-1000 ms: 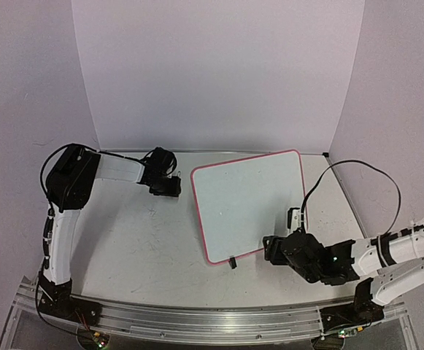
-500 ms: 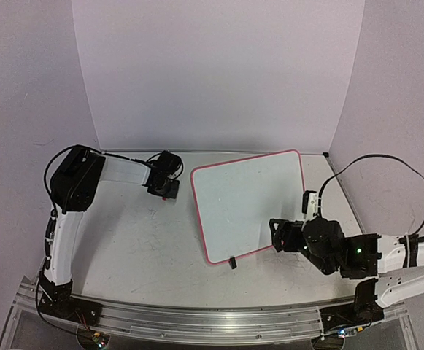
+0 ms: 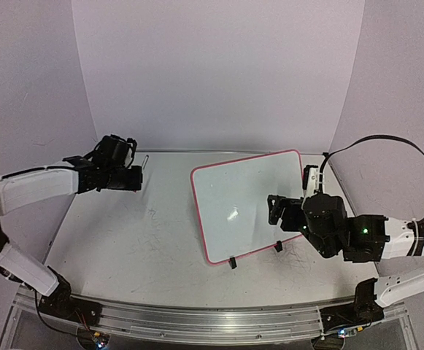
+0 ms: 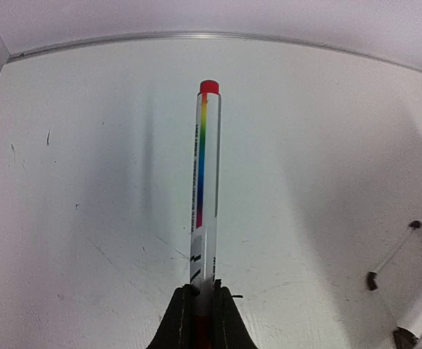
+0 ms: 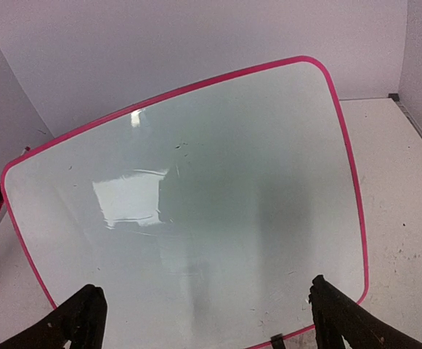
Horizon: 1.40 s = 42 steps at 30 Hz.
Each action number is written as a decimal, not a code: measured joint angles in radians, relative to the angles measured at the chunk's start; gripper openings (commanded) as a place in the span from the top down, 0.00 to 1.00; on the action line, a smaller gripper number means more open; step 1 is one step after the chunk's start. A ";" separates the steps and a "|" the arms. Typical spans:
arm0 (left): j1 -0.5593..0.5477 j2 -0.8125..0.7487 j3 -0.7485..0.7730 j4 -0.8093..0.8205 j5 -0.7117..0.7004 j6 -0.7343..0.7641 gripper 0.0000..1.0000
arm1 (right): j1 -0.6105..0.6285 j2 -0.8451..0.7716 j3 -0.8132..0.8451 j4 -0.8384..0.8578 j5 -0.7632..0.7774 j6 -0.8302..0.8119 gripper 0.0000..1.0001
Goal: Write a sentence on the whiteboard
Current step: Pick up the whiteboard marker from the center of the board, then pass from the left arm to the right
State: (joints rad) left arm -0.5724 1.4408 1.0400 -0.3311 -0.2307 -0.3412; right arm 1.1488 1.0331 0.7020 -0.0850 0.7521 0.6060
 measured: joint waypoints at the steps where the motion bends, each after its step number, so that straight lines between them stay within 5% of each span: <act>1: 0.000 -0.072 -0.022 -0.001 0.030 0.000 1.00 | 0.000 0.002 0.002 -0.014 0.008 0.021 0.02; 8: -0.001 -0.394 -0.027 0.001 0.305 0.070 1.00 | -0.001 0.008 0.079 -0.065 -0.021 0.034 0.02; 16: -0.105 -0.290 0.174 0.095 0.582 0.209 1.00 | -0.001 0.013 0.166 -0.059 -0.110 -0.025 0.02; 42: -0.335 -0.188 -0.003 0.133 0.421 0.412 1.00 | -0.083 0.193 0.263 0.084 -0.690 -0.013 0.02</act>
State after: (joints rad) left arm -0.9075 1.2528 1.0374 -0.1985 0.1900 0.0709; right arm 1.0659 1.2263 0.9653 -0.0007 0.0626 0.5926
